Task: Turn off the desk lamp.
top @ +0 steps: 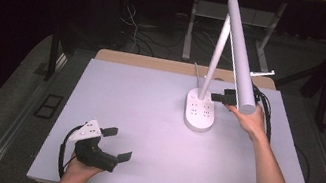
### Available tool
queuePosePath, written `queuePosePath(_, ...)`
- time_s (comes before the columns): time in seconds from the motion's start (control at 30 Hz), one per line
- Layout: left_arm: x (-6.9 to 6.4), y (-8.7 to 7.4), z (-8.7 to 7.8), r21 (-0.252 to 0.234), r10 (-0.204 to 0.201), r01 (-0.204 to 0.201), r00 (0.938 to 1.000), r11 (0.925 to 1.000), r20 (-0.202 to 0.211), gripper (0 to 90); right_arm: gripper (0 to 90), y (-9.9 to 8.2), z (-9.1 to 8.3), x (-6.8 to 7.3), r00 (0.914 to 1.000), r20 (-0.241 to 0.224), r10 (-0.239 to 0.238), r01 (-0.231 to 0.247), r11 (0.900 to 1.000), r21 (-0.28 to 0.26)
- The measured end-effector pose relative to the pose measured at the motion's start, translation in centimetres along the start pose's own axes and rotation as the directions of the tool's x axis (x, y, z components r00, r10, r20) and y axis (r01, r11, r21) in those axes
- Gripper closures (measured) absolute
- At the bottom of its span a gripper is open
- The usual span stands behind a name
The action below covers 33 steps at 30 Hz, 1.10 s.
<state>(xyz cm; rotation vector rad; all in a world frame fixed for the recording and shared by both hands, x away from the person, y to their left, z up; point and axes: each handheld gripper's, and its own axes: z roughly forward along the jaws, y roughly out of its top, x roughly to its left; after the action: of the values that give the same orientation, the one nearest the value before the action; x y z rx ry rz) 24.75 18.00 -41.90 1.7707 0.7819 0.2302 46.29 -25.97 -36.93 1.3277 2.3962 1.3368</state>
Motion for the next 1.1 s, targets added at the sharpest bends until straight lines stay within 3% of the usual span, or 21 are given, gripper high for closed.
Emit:
queuePosePath(0.37, -0.1, 0.0, 0.1, 0.004, 0.004, -0.004, 1.0, 1.0, 0.005, 0.0, 52.1, -0.2, 1.7, -0.9, 0.9991, 0.01, 0.041, -0.041, 0.9991, 0.001)
queuePosePath(0.57, 0.0, 0.0, 0.0, -0.001, -0.001, 0.001, 1.0, 1.0, 0.005, 0.0, 58.2, -0.3, 2.7, -1.5, 0.9981, 0.032, 0.053, -0.053, 0.9986, 0.002)
queuePosePath(0.67, 0.0, 0.0, 0.1, 0.002, 0.001, -0.001, 1.0, 1.0, 0.006, 0.0, 63.3, -0.2, 3.2, -1.6, 0.9962, 0.035, 0.079, -0.079, 0.9968, -0.012)
queuePosePath(0.83, 0.0, 0.0, 0.1, 0.002, 0.002, -0.002, 1.0, 1.0, 0.007, 0.0, 74.6, -0.1, 3.9, -1.9, 0.9957, 0.051, 0.077, -0.077, 0.997, -0.01)
queuePosePath(1.1, 0.1, 0.0, 0.1, 0.001, -0.001, 0.001, 0.9999, 1.0, 0.013, 0.0, 89.9, -0.6, 4.9, -2.4, 0.9942, 0.035, 0.102, -0.102, 0.9948, 0.002)
